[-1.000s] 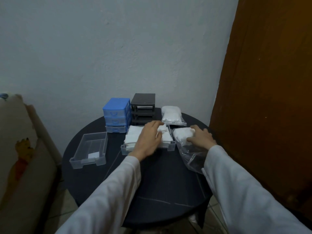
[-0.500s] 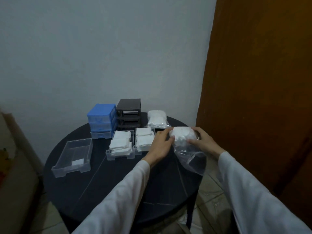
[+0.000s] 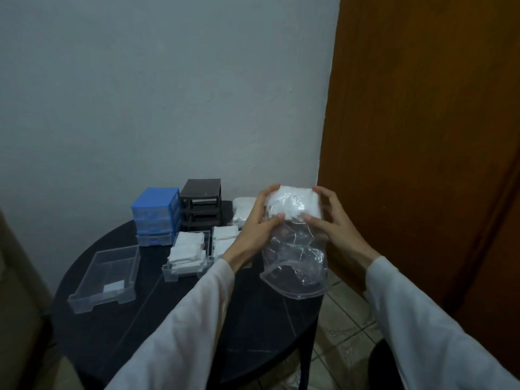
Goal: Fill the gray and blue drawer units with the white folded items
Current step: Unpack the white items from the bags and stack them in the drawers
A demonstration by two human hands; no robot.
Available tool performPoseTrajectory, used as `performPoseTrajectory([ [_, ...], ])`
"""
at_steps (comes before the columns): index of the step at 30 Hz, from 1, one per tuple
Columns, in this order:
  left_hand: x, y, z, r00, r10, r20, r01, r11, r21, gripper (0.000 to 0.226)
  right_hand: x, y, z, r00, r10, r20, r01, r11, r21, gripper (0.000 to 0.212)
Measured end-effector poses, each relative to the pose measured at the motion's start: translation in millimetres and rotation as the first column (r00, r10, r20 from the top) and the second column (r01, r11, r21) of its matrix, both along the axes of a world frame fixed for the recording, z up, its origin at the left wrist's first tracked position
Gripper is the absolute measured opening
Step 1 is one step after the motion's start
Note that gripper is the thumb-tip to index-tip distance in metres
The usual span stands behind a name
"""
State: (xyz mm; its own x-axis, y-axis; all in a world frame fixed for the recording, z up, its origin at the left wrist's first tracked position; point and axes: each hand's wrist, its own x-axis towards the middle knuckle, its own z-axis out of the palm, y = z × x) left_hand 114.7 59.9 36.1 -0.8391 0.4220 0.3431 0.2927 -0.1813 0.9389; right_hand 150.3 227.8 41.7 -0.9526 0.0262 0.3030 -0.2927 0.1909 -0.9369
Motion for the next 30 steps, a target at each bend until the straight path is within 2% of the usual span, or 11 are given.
performPoseTrajectory([
  [5,0.9,-9.3,-3.3,0.999,-0.038,-0.037,0.038,0.999,-0.012,0.046,2.4,-7.0,-5.3,0.993,0.118,-0.013,-0.118,0.986,-0.115,0.039],
  [8,1.2,-11.9,-3.1,1.0,-0.029,0.006,0.029,0.999,-0.022,0.042,1.3,-14.4,-5.6,0.997,0.078,-0.019,-0.08,0.984,-0.161,0.025],
  [13,8.1,-11.9,-0.3,1.0,-0.022,0.019,0.022,1.0,0.015,0.017,-3.4,-21.2,-5.6,0.997,0.078,-0.022,-0.08,0.978,-0.191,0.028],
  [19,5.8,-10.1,1.9,1.0,-0.008,-0.015,0.008,1.0,-0.005,0.025,-4.4,-23.9,-6.1,0.997,0.071,-0.04,-0.077,0.979,-0.19,0.012],
  [25,1.5,-11.4,2.5,0.997,0.083,-0.009,-0.083,0.996,-0.028,0.02,-2.8,-23.5,-7.7,0.998,-0.003,-0.068,-0.007,0.989,-0.145,0.018],
  [30,-0.7,-6.3,4.4,0.982,0.191,0.001,-0.191,0.982,0.017,0.01,-3.8,-25.9,-4.6,0.993,-0.099,-0.069,0.089,0.987,-0.136,0.022],
])
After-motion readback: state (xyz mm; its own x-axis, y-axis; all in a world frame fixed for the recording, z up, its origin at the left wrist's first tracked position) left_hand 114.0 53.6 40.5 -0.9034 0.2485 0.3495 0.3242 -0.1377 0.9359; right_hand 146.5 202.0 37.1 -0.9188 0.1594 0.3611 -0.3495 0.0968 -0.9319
